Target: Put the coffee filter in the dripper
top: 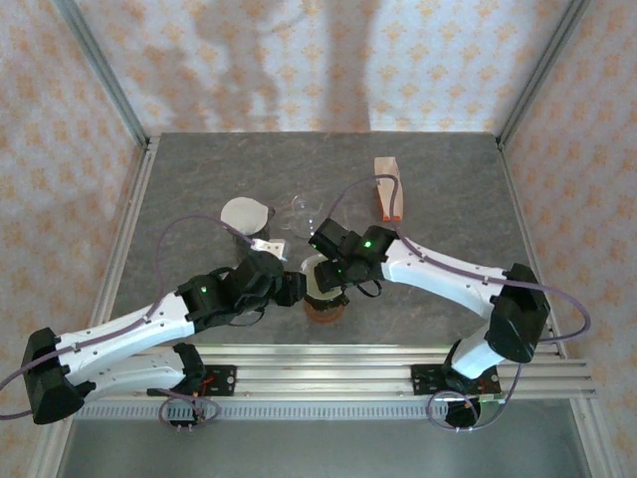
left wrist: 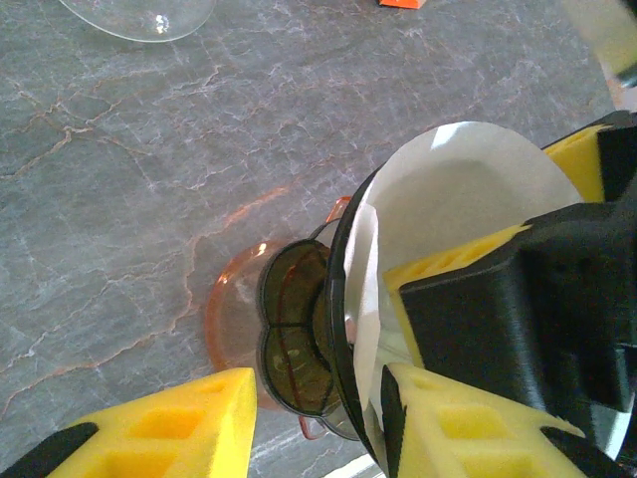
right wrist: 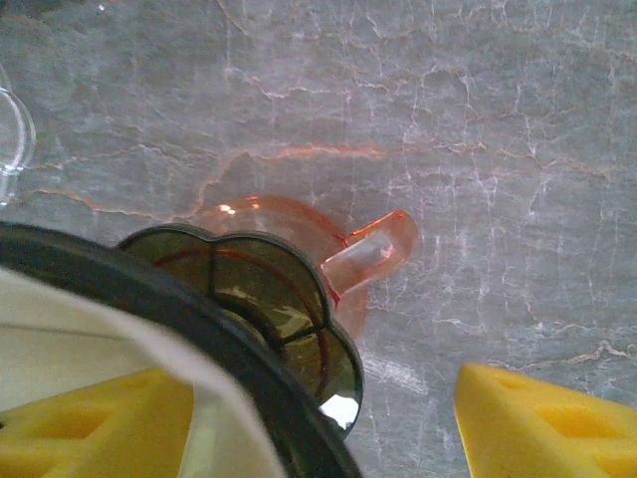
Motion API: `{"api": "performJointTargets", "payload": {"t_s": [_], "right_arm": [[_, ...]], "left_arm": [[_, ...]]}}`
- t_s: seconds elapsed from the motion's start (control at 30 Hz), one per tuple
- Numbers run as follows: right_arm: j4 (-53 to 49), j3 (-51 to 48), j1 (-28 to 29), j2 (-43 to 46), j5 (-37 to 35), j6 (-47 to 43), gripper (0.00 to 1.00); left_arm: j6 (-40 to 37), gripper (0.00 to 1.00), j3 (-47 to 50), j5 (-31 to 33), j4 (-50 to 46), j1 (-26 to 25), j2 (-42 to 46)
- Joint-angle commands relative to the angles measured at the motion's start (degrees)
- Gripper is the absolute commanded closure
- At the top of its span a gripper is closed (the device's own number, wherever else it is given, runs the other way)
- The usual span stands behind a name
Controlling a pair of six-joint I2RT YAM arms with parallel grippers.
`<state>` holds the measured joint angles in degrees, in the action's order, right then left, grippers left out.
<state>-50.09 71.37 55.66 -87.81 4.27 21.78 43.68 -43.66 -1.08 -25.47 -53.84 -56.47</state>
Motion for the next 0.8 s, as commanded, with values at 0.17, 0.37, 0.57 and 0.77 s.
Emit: {"api": "performJointTargets", "payload": {"t_s": [0.17,0.37,0.57,0.77], "right_arm": [[-0.02,-1.24,0.06,-1.34,-1.70,-1.25,0.31],[0.05,-1.65,0.32,-2.29,-2.44,-1.31,0.31],[0.52,-2.03,0.41,-2.61,-2.28,-1.08,0.31],[0.62,-1.85,0.37,-2.84,-2.21,-1.21,0.31]], "left_arm": [[0.44,0.61,0.60,-0.02,0.71,0.48,-1.06],[0.50,0.61,0.74,-0.08,0.93,0.44,-1.10],[1.21,0.44,1.07,0.41,1.68,0.48,1.30],[0.97,0.34,1.25,1.00,3.84,0.43,3.53]]}}
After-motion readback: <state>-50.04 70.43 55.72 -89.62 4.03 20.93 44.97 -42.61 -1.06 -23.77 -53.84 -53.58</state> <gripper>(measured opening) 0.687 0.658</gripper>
